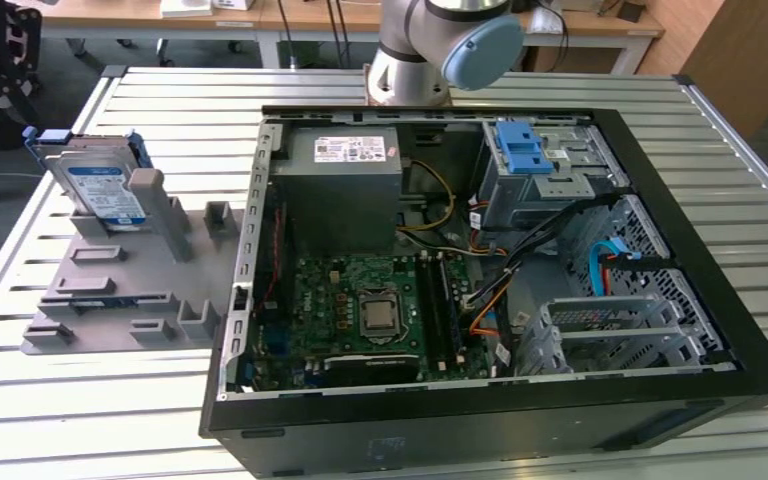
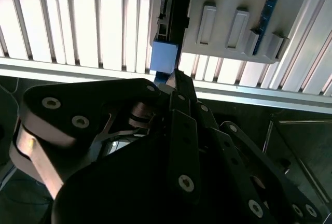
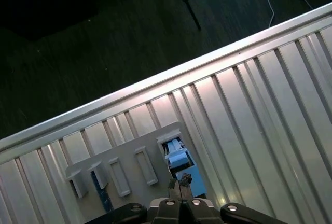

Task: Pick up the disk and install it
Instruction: 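Pick up the disk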

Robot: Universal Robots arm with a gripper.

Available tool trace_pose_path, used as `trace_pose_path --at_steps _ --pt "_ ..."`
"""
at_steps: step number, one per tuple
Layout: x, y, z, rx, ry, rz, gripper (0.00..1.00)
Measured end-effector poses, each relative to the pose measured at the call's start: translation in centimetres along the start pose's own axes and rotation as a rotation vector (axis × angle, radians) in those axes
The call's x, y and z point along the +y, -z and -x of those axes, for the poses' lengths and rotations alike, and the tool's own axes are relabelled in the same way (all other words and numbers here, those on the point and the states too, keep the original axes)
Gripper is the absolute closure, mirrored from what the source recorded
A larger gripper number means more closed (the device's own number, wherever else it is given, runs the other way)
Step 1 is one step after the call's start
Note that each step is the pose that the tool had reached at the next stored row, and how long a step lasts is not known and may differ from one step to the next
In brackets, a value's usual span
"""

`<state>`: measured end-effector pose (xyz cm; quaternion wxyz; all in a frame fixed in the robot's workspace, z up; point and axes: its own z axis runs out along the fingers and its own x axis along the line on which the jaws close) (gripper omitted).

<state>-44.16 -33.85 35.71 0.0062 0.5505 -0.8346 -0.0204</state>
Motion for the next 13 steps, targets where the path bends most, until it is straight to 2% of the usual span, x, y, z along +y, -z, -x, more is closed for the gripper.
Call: trace_pose_path --at_steps 13 --pt "0.06 -0.01 -0.03 0.0049 0.127 0.0011 0.89"
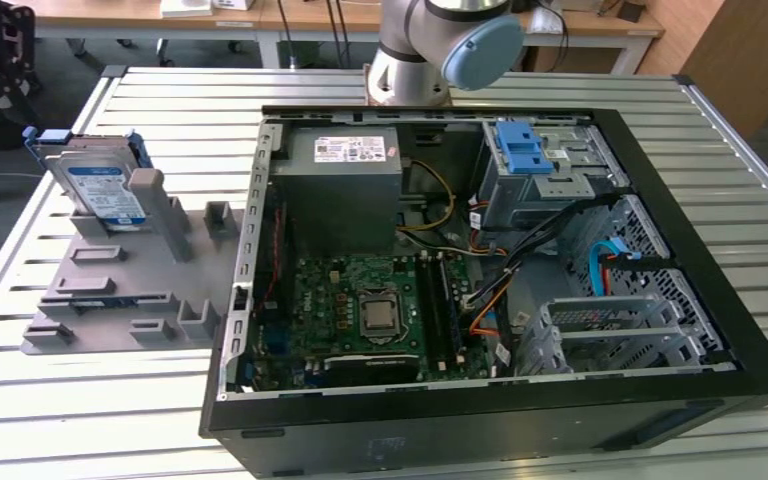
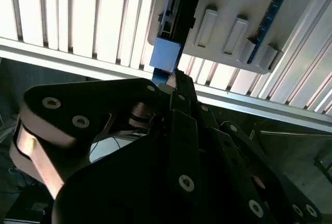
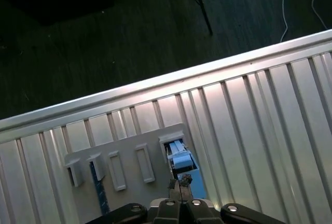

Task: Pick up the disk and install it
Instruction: 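Pick up the disk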

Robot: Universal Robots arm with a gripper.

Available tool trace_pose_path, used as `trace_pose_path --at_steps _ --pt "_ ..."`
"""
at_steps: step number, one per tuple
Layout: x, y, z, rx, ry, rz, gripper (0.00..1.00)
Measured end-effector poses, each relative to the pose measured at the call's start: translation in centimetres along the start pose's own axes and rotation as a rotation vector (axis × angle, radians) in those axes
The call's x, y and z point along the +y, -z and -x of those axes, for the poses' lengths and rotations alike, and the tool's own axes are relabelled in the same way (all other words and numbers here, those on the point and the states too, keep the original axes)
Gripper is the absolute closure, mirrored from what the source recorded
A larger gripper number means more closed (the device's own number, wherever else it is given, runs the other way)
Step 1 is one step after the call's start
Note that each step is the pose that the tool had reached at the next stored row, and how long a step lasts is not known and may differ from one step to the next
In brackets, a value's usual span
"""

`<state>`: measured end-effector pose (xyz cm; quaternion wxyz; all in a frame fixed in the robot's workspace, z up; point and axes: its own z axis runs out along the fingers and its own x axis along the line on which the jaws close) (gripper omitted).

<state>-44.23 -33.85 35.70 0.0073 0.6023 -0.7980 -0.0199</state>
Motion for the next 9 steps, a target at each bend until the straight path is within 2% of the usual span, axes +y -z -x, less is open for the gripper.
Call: trace_pose_path --at_steps 9 --pt "0.0 0.0 0.0 0.0046 0.117 0.0008 0.89"
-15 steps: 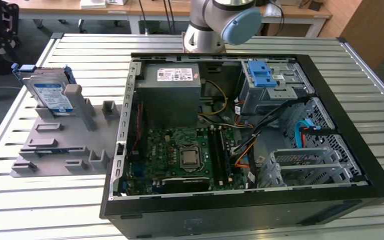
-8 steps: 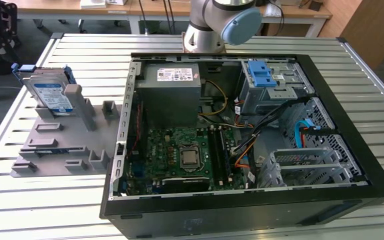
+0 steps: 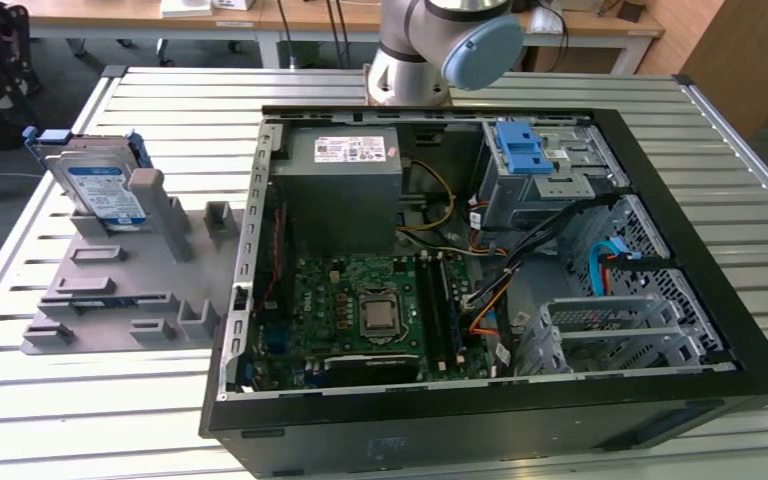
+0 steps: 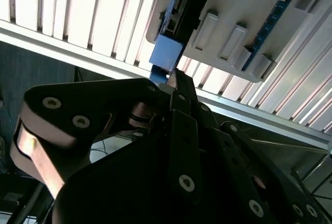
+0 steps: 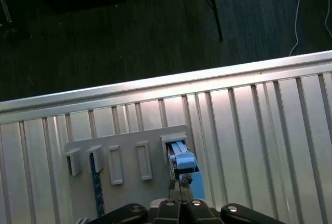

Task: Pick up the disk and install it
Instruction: 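Pick up the disk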

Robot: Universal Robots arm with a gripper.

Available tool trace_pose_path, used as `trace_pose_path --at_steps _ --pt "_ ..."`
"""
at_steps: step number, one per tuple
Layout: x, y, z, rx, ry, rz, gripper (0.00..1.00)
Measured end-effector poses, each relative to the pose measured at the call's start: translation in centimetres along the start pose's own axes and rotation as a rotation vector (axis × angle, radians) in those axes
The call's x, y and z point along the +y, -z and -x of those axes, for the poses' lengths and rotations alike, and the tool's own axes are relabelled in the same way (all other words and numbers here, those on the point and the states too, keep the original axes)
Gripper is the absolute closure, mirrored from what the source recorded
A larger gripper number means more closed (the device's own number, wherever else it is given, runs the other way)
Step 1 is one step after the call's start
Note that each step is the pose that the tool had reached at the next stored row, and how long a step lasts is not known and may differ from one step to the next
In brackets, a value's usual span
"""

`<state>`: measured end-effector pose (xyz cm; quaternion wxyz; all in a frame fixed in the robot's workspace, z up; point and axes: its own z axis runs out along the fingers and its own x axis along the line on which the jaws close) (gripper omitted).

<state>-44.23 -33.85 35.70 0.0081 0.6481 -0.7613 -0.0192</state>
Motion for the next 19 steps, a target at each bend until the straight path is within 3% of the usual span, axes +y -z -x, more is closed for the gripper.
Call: trace_pose_path --at_steps 4,5,9,19 --pt "0.0 -0.03 0.0 0.0021 0.06 -0.0019 0.89" --pt "0.01 -0.05 0.01 0.0014 0.068 -0.0083 0.89" --pt "0.01 -0.08 0.0 -0.012 0.073 -0.0559 0.89" --pt "0.01 -0.27 0.01 -0.0136 0.049 -0.0587 0.89"
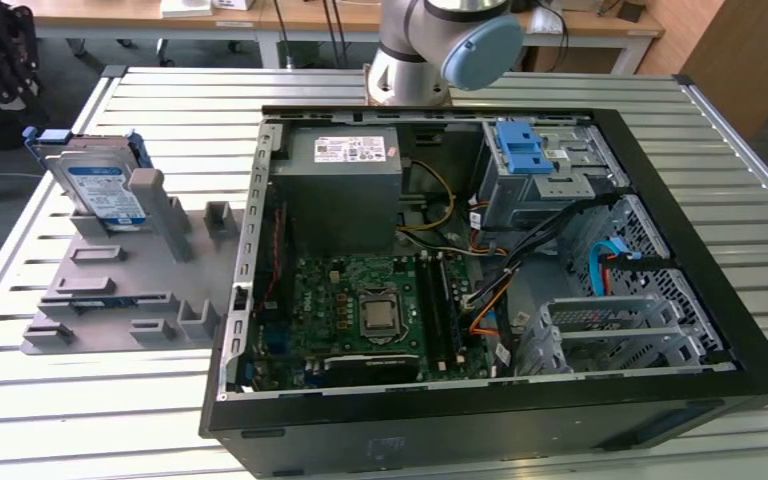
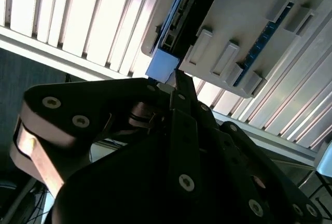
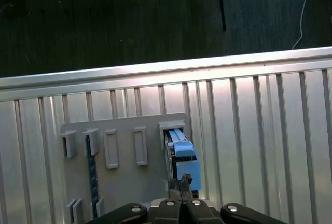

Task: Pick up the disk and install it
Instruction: 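Pick up the disk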

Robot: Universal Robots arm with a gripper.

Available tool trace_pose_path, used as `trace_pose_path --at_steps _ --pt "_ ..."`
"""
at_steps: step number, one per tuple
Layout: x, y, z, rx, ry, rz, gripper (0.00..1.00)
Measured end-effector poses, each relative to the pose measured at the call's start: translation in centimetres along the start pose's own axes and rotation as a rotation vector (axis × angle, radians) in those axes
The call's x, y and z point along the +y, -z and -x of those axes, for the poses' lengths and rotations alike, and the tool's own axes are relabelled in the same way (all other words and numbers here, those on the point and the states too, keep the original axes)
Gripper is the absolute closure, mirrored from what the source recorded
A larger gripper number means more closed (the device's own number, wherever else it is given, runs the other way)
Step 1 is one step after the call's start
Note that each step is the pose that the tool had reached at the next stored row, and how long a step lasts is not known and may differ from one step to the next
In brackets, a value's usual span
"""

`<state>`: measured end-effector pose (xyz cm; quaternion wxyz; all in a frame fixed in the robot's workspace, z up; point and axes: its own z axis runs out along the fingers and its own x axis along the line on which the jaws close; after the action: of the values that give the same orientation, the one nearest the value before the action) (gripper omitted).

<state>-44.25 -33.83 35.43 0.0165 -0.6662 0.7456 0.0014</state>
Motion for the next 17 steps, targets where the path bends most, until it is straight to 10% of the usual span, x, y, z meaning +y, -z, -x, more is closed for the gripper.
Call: trace_pose_path --at_steps 2,3,6,17 --pt "0.0 -0.03 0.0 0.0 0.0 -0.0001 0.89" --pt "0.03 -0.41 0.2 0.0132 -0.002 -0.0014 0.71" --pt "0.08 -1.14 0.49 0.0145 -0.022 -0.0016 0.47" --pt "0.15 -2.8 0.67 0.0111 0.052 -0.0001 0.35"
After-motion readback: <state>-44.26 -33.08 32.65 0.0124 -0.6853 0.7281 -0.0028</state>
